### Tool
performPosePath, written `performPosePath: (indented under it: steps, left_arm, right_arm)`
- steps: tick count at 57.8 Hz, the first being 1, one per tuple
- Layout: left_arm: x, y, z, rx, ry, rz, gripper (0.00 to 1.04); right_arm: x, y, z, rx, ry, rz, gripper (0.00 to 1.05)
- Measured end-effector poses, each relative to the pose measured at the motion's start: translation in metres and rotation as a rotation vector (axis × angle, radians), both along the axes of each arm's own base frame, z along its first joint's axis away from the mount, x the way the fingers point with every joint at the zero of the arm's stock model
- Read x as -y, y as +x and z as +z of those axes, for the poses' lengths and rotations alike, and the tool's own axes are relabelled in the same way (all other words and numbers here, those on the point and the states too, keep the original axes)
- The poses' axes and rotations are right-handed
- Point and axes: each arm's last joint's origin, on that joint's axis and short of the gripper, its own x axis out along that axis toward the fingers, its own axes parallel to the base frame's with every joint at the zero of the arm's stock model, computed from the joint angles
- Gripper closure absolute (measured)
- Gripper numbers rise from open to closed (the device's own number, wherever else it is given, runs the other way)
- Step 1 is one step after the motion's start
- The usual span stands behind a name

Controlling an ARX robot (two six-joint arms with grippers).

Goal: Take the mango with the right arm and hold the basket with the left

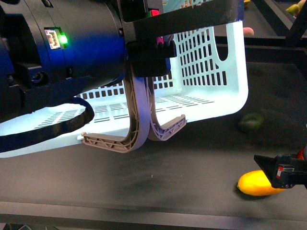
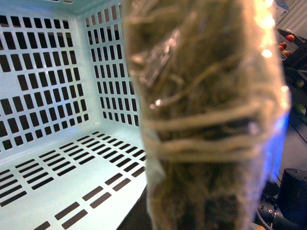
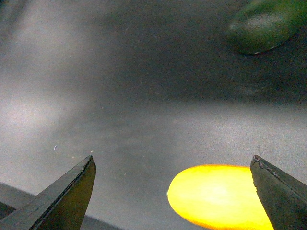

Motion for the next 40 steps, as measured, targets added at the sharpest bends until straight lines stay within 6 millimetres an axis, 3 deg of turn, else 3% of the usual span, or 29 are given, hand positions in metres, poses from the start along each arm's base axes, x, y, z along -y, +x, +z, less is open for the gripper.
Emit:
performPosePath:
  steps: [27, 40]
  left_arm:
    - [0.0, 0.0, 0.0, -0.001, 0.0, 0.0, 1.01]
    - [0.0, 0.0, 0.0, 0.0, 0.0, 0.0, 1.01]
  right_arm:
    - [0.002, 0.014, -0.036, -0.116, 0.086, -0.211, 0.08]
    - [0.008, 0.021, -0.042, -0.192, 0.114, -0.331, 0.08]
